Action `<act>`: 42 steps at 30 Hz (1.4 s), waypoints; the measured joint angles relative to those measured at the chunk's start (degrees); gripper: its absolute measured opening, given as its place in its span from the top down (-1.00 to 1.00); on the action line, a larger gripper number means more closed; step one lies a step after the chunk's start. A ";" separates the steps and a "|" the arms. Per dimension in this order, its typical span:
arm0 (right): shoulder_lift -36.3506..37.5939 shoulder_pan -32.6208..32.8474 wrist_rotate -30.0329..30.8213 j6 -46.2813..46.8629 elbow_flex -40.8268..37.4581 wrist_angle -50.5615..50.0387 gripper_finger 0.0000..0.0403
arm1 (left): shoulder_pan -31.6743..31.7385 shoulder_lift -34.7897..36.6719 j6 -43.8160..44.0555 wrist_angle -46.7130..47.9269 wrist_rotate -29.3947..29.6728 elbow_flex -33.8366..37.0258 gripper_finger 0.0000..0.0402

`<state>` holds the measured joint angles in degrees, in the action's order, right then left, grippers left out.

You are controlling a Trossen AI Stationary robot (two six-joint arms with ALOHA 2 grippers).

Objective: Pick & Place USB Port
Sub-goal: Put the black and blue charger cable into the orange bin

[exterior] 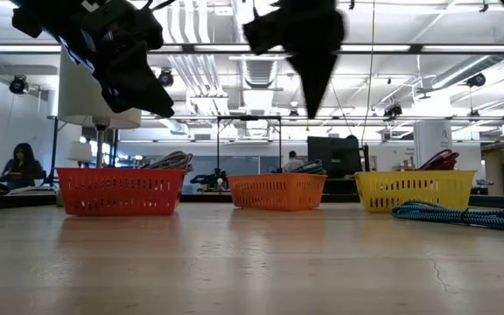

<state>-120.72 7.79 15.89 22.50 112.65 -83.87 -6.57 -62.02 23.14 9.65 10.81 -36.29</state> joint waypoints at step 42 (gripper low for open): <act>25.39 4.91 -17.53 38.97 -62.00 44.05 0.47 | -0.07 0.00 1.31 1.01 1.36 0.11 0.45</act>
<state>-95.33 12.70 -1.64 61.47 50.65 -39.82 -6.63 -62.02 24.45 10.66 12.16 -36.18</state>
